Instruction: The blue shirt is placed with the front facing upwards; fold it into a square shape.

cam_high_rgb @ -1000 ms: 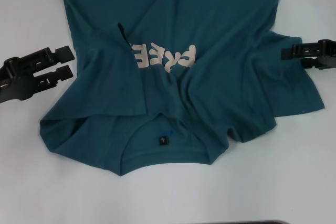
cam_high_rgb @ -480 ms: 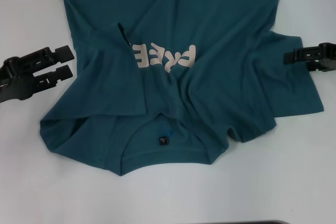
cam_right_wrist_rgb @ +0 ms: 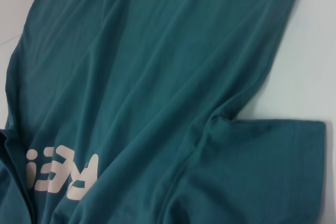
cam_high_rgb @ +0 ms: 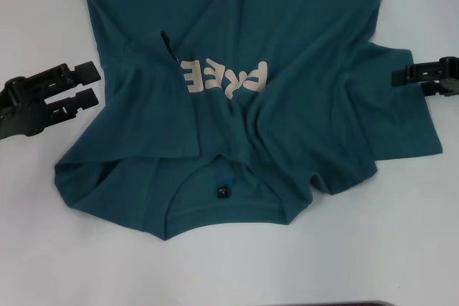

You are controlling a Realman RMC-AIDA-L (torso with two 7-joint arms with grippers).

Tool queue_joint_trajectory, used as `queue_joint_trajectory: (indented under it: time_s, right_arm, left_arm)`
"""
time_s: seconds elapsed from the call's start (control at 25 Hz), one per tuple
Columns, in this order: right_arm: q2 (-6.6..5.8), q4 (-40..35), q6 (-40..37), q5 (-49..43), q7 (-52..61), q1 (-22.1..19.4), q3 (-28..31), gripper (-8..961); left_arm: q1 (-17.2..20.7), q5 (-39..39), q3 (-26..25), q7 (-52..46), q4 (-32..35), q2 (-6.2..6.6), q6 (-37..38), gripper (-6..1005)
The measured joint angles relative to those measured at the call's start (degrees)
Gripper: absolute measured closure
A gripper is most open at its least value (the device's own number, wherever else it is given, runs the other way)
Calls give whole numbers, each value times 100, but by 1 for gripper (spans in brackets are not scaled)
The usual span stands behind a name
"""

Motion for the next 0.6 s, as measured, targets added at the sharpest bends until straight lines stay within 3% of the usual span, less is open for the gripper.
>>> queue_joint_trajectory:
  time_s: [0.6]
  right_arm:
    - [60, 1, 37, -57, 10, 21, -16, 58]
  left_arm:
    - [0, 0, 0, -4, 18, 0, -12, 217]
